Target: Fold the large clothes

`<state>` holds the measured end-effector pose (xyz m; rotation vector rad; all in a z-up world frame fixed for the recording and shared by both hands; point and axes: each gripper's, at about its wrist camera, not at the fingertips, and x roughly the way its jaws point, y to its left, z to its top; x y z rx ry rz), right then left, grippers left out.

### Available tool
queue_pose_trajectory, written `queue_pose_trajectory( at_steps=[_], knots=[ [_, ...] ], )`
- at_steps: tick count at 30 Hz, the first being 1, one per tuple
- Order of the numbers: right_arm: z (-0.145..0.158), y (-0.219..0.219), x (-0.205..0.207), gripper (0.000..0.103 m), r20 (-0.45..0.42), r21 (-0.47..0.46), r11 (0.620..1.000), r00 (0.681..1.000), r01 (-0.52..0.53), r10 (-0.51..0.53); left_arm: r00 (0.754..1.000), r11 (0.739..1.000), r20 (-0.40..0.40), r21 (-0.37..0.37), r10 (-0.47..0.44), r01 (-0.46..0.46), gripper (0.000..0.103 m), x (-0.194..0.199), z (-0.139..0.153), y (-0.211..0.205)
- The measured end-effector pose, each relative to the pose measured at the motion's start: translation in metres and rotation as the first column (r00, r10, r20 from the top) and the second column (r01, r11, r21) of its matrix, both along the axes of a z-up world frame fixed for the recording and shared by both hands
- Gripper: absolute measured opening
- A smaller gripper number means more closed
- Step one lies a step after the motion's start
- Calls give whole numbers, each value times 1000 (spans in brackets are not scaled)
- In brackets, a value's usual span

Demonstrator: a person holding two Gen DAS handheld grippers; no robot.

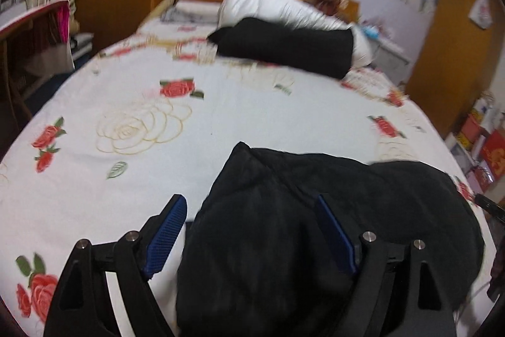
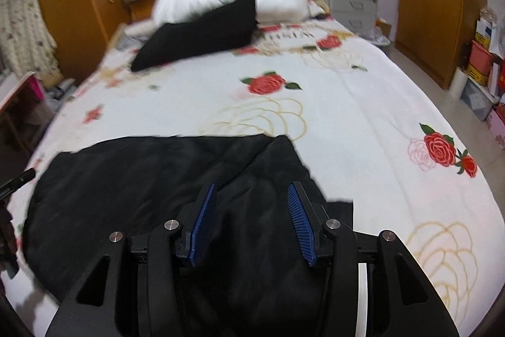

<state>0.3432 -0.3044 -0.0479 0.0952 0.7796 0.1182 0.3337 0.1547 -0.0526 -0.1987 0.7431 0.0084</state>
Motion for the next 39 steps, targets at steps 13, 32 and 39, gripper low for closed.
queue_pose_trajectory(
  at_steps=[13,32,39],
  knots=[
    [-50,1,-3,24,-163,-80,997,987,-20,6,990,997,-135,-60,47,-56,65,-23,-64,12],
    [91,1,-124,59,-21,75,992,994,-106,108,998,999,-41,8,-39,39,62,-97,43,-2],
    [-12,-4,-80,27,-183,62,997,982,-36,47,985,1000,-172,-12,13,-15,62,-76,-30,-4]
  ],
)
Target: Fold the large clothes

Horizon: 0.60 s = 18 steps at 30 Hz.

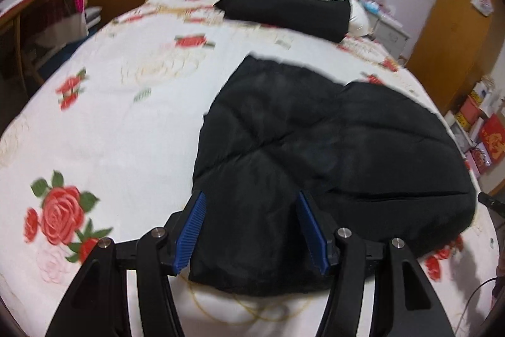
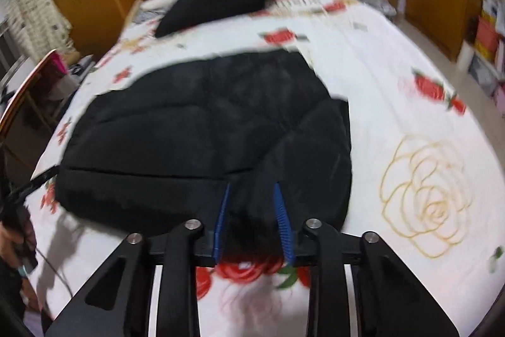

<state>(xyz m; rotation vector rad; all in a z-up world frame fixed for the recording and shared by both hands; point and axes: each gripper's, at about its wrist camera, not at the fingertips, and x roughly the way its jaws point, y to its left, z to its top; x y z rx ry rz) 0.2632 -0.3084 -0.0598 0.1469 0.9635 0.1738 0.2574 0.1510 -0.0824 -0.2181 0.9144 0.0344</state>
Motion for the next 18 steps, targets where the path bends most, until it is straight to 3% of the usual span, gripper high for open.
queue_pose_trajectory(
  at_steps=[4,8,11,15,18],
  knots=[
    [-34,-15,25,16,-54,29,999,998,42,-41,999,999,-14,-34,29,-29,65,8,-22,6],
    [-25,-13,23,16,-25,-5,1000,999,27,-27,1000,999,-4,-36,26,-27,66,8,-19,7],
    [-9,-20,13,20,29,11,999,999,30,-30,999,999,28,-39,37,-36,66,4,-8,13],
    [-1,-35,12,37,64,32,998,996,55,-57,995,995,47,-55,88,-86,65,8,1,31],
    [1,-41,17,37,71,51,996,995,73,-77,993,992,49,-66,111,-108,65,19,3,39]
  ],
)
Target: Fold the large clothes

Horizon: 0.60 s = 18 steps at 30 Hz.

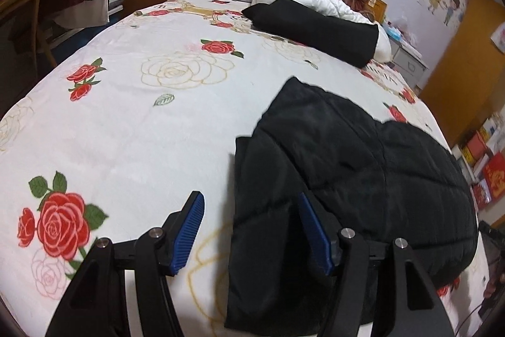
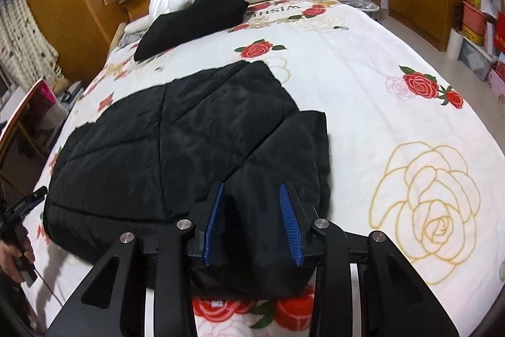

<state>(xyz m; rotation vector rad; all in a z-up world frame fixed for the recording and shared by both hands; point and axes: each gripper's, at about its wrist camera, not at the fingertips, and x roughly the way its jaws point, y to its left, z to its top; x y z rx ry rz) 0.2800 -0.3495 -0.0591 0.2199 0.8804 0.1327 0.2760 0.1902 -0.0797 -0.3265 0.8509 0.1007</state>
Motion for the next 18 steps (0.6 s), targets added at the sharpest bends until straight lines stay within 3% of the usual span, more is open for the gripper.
queue_pose_trajectory(
  at_steps=[6,8,11,14,18],
  knots=[
    [-4,20,24,37,13,-82,995,998,-58,59,996,996,12,22,-85,85,61,32,-4,-26],
    [-30,17,43,34,-74,-122,992,997,-33,24,992,989,-22,76,-127,128,61,46,-19,-42],
    [-56,7,52,33,-114,-98,995,994,-7,-4,992,991,-25,36,-128,128,62,56,-36,-46],
    [-56,12,53,33,-111,-141,990,994,-11,-5,992,992,-30,16,-123,123,63,59,-37,-44],
    [-38,7,49,35,-98,-116,993,995,25,-36,993,992,-25,38,-118,119,62,49,-17,-39]
  ],
)
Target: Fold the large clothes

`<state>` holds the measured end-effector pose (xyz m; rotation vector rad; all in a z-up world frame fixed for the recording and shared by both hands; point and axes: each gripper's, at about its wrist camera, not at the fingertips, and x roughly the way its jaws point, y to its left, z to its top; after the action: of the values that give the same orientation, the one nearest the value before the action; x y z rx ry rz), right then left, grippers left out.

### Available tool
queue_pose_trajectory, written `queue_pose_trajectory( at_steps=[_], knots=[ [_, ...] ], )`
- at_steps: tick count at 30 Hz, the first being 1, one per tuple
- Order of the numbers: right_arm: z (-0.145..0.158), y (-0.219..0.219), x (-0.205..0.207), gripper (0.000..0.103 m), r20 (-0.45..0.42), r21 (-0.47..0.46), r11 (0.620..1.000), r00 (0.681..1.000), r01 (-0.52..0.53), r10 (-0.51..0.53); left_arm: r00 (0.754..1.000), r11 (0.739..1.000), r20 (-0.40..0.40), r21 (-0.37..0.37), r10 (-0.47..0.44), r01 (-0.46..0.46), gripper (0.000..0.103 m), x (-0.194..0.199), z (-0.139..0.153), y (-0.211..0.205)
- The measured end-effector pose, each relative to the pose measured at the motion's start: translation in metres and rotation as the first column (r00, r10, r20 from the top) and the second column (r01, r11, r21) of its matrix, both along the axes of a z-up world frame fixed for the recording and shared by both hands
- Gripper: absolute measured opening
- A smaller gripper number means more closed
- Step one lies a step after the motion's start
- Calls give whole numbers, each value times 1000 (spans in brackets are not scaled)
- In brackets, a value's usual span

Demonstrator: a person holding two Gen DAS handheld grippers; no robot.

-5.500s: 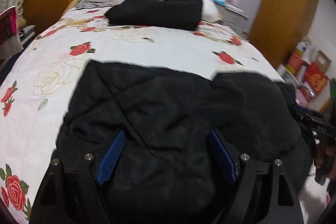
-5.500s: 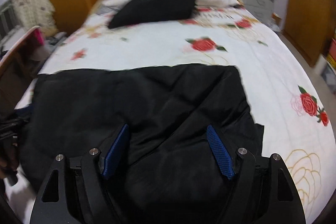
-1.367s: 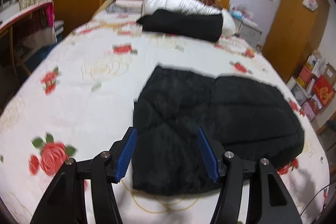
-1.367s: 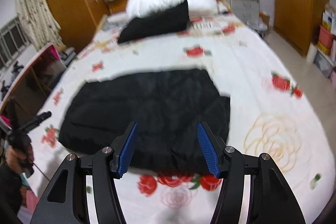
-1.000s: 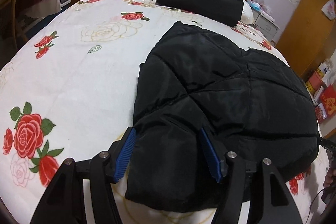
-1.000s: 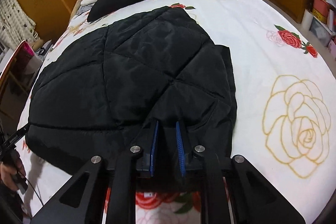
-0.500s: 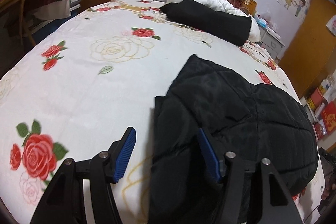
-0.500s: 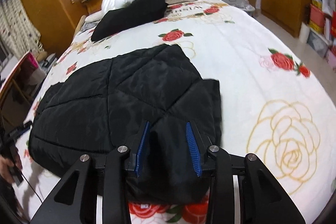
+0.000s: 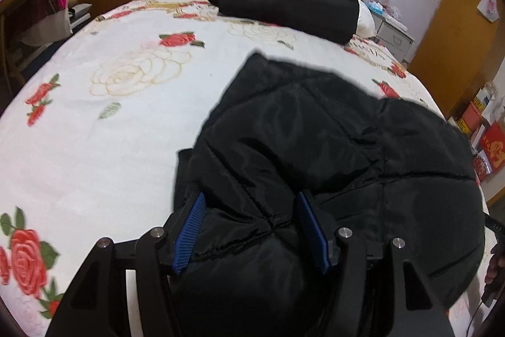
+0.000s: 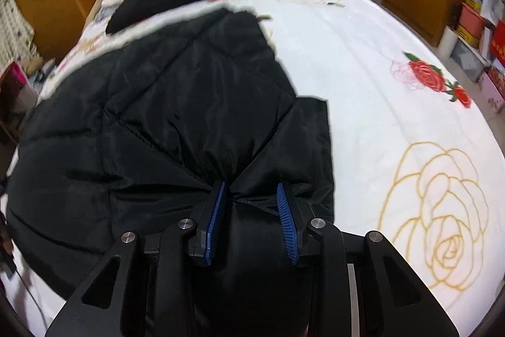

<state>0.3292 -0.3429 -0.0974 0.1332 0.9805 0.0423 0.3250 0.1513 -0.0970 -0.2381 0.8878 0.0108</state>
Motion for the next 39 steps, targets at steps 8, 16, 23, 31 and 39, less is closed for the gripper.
queue_pose_trajectory(
  at_steps=[8,16,23,31,39],
  knots=[
    [32,-4,-11,51,115,-5,1000,993,-6,7,994,993,12,-43,111,-110,62,-8,7,46],
    [-17,-25,4,74,-2,25,999,999,36,-36,995,992,-41,-85,86,-90,67,6,-28,38],
    [-30,-36,12,74,-14,101,995,1000,0,2,996,986,-77,-160,41,-53,74,21,-47,39],
    [-48,-49,28,75,-36,266,963,998,-35,47,997,958,-80,-283,17,-39,80,30,-65,45],
    [-54,-52,28,65,-17,368,927,997,-68,79,996,953,-90,-304,-20,-8,81,32,-66,44]
  ],
)
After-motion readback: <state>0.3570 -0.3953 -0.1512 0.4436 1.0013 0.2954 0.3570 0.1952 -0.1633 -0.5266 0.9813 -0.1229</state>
